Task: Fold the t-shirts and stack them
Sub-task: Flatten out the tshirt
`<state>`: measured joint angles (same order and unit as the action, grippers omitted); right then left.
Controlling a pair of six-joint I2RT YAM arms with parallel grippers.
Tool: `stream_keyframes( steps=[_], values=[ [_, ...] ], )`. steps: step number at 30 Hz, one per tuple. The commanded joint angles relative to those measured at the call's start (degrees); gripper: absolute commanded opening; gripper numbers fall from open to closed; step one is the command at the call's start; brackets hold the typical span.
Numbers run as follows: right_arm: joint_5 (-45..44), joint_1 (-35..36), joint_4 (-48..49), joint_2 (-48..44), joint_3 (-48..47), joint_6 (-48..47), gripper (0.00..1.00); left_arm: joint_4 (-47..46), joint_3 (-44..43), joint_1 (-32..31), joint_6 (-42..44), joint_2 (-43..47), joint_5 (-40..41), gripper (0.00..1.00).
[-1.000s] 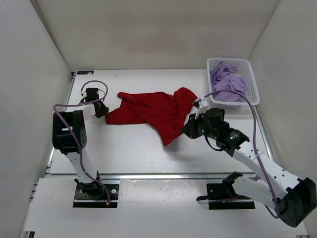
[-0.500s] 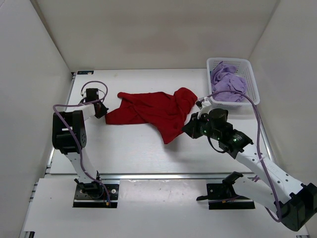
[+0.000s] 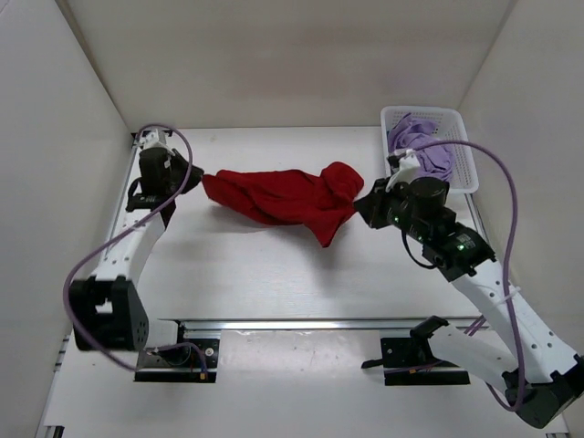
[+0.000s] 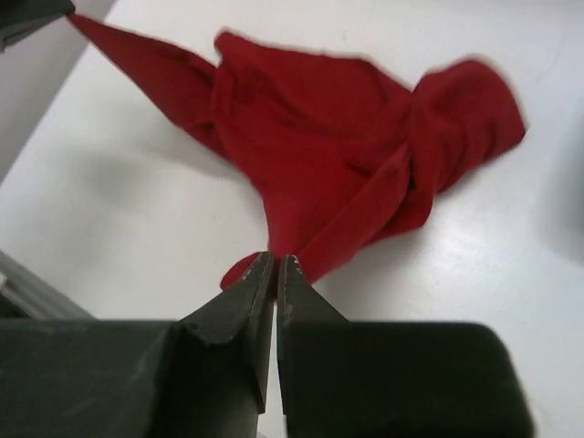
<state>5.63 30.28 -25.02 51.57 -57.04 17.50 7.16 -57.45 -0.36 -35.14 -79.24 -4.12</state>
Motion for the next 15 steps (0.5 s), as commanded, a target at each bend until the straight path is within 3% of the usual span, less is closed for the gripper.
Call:
stream_keyframes(
  steps=[1, 3, 7, 10, 13, 15],
  values=[
    [-11.47, 3.97, -4.93, 0.72, -12.27, -2.99, 0.00, -0.66, -1.78, -0.35, -2.13, 9.00, -8.00, 0.00],
    [-18.33, 7.58, -8.10, 2.21, -19.38, -4.74, 0.00, 0.22, -4.06, 0.36, -3.70, 14.00, -11.50, 0.00],
    [-31.70, 15.49, -17.32, 10.45, -44.84, -9.66, 0.00, -1.18, -10.99, 8.95, -9.75, 19.90, -21.34, 0.00],
    [-34.20, 16.57, -21.91, 18.18, -64.45, -13.00, 0.00, -0.22, -18.98, 14.67, -12.32, 21.32, -25.23, 0.00],
    [-39.88, 17.78, -19.38, 23.99, -75.91, -19.84, 0.01, 4.25, -28.03, 15.30, -9.96, 19.66, -24.09, 0.00],
    [-40.35, 17.71, -15.43, 24.98, -75.34, -22.76, 0.00, 6.37, -31.92, 14.77, -8.46, 17.81, -22.52, 0.00]
  ],
)
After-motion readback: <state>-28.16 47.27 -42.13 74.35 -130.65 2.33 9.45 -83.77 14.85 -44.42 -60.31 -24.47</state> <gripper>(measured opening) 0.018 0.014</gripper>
